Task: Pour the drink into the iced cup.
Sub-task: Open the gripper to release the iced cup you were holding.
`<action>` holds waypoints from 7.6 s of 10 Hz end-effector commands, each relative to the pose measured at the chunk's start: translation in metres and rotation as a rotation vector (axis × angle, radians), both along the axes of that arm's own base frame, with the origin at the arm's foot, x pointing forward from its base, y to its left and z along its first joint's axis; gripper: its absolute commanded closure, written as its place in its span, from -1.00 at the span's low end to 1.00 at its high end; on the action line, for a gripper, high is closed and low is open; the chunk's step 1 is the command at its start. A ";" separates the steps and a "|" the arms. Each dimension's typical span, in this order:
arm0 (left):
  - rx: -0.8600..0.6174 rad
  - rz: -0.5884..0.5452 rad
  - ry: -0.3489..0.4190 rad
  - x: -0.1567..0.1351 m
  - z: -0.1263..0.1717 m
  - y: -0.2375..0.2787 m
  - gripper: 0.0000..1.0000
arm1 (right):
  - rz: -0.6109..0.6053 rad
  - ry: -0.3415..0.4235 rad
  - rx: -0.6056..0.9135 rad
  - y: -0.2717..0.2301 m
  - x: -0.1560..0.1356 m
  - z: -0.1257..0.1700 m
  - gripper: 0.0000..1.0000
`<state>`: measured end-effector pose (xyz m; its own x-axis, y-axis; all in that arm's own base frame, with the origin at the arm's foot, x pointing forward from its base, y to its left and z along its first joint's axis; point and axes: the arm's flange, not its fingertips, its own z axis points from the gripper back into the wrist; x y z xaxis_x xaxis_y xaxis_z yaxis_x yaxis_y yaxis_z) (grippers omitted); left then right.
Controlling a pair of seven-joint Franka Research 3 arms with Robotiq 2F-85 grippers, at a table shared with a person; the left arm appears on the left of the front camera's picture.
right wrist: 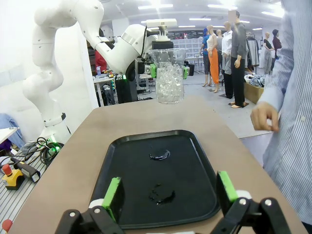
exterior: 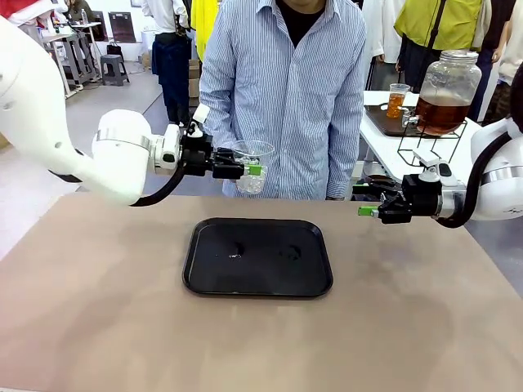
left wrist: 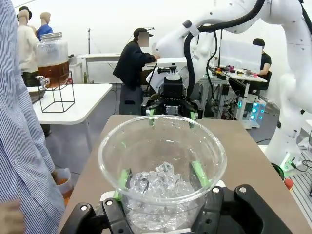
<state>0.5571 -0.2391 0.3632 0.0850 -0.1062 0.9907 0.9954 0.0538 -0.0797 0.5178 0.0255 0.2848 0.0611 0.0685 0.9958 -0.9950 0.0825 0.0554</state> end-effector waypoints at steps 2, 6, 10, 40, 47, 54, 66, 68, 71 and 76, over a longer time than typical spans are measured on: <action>-0.001 -0.002 -0.001 -0.001 0.002 -0.001 -0.22 | 0.006 0.004 -0.002 0.002 0.002 0.004 -1.00; -0.001 -0.002 -0.001 -0.001 0.002 -0.001 -0.22 | 0.006 0.004 -0.002 0.002 0.002 0.004 -1.00; -0.001 -0.002 -0.001 -0.001 0.002 -0.001 -0.22 | 0.006 0.004 -0.002 0.002 0.002 0.004 -1.00; 0.008 -0.013 -0.010 -0.043 -0.030 0.100 -1.00 | 0.006 0.004 -0.002 0.002 0.002 0.004 -1.00; -0.076 0.064 -0.097 -0.063 -0.051 0.172 -1.00 | 0.006 0.004 -0.002 0.002 0.002 0.004 -1.00; -0.033 0.018 -0.085 -0.055 -0.045 0.164 -1.00 | 0.006 0.004 -0.002 0.002 0.002 0.004 -1.00; -0.033 0.018 -0.085 -0.055 -0.045 0.164 -1.00 | 0.006 0.004 -0.002 0.002 0.002 0.004 -1.00; -0.033 0.018 -0.085 -0.055 -0.045 0.164 -1.00 | 0.006 0.004 -0.002 0.002 0.002 0.004 -1.00; -0.033 0.018 -0.085 -0.055 -0.045 0.164 -1.00 | 0.006 0.004 -0.002 0.002 0.002 0.004 -1.00; -0.033 0.018 -0.085 -0.055 -0.045 0.164 -1.00 | 0.006 0.004 -0.002 0.002 0.002 0.004 -1.00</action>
